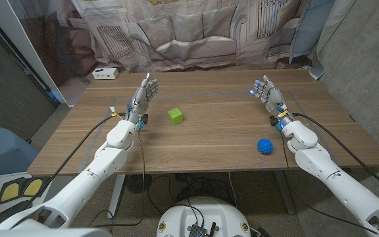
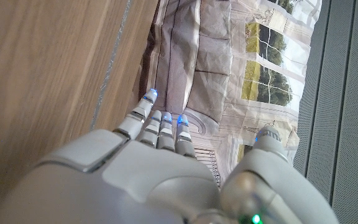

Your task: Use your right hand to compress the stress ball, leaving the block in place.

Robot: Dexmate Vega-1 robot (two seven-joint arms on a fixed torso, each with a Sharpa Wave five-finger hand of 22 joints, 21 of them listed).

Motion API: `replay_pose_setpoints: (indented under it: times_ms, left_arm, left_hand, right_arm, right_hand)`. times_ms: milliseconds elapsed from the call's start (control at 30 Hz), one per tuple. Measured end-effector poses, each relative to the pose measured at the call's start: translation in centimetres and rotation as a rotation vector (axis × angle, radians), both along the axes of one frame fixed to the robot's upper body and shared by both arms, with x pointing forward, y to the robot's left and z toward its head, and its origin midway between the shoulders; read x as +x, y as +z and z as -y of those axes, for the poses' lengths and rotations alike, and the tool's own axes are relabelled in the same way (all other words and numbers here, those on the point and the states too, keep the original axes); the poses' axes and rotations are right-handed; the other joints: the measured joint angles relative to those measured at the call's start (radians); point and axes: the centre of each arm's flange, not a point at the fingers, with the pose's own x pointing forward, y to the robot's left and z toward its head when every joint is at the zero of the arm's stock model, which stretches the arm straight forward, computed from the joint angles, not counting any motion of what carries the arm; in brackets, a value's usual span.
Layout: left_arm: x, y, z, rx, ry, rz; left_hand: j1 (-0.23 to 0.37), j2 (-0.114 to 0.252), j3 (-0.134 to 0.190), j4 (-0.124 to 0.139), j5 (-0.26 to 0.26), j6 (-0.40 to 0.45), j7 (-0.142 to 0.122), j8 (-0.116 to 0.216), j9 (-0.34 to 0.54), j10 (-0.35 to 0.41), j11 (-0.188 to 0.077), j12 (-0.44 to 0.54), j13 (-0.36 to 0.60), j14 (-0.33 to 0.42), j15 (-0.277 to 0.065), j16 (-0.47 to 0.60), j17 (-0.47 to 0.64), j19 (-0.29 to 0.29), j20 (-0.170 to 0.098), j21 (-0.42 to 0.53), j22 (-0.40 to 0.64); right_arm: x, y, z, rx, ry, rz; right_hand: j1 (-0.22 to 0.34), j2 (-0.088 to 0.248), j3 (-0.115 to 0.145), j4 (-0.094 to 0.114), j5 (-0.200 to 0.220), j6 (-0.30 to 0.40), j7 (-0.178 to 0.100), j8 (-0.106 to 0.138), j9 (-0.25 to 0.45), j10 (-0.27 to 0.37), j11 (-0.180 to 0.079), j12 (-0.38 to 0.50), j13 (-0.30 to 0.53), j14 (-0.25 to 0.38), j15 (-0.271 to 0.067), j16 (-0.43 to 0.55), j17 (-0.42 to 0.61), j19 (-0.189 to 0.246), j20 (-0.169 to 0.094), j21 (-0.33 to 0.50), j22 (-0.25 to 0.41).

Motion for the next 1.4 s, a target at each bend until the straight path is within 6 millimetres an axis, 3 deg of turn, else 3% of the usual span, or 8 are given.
replay_pose_setpoints:
  times_ms: [500, 1400]
  left_arm:
    - [-1.7, 0.1, 0.7, 0.024, 0.049, -0.01]
    - [-2.6, 1.0, -0.9, 0.068, 0.025, 0.014]
  left_hand:
    - [0.0, 0.0, 0.0, 0.0, 0.0, 0.0, 0.0, -0.006, 0.0, -0.004, 0.004, -0.005, 0.0, 0.0, 0.0, -0.007, 0.0, -0.004, 0.003, -0.008, 0.0]
    - [0.01, 0.011, 0.004, -0.004, 0.0, 0.011, 0.0, -0.01, 0.005, 0.0, 0.011, -0.005, 0.0, 0.0, 0.011, -0.015, 0.003, -0.009, 0.008, -0.02, 0.0]
  right_arm:
    - [-2.2, -0.1, 1.2, -0.008, 0.034, 0.05]
    - [-6.4, -0.6, 0.7, -0.06, -0.029, 0.1]
  right_hand:
    - [0.006, 0.006, 0.004, -0.004, 0.0, 0.023, 0.017, 0.0, 0.0, 0.02, 0.01, 0.0, 0.0, -0.006, 0.006, -0.005, -0.005, -0.004, -0.004, 0.0, 0.0]
    - [0.02, 0.009, 0.004, -0.004, 0.0, 0.027, 0.013, 0.0, 0.005, 0.04, 0.008, 0.0, 0.0, 0.007, 0.011, -0.005, -0.005, 0.011, 0.0, 0.0, 0.0]
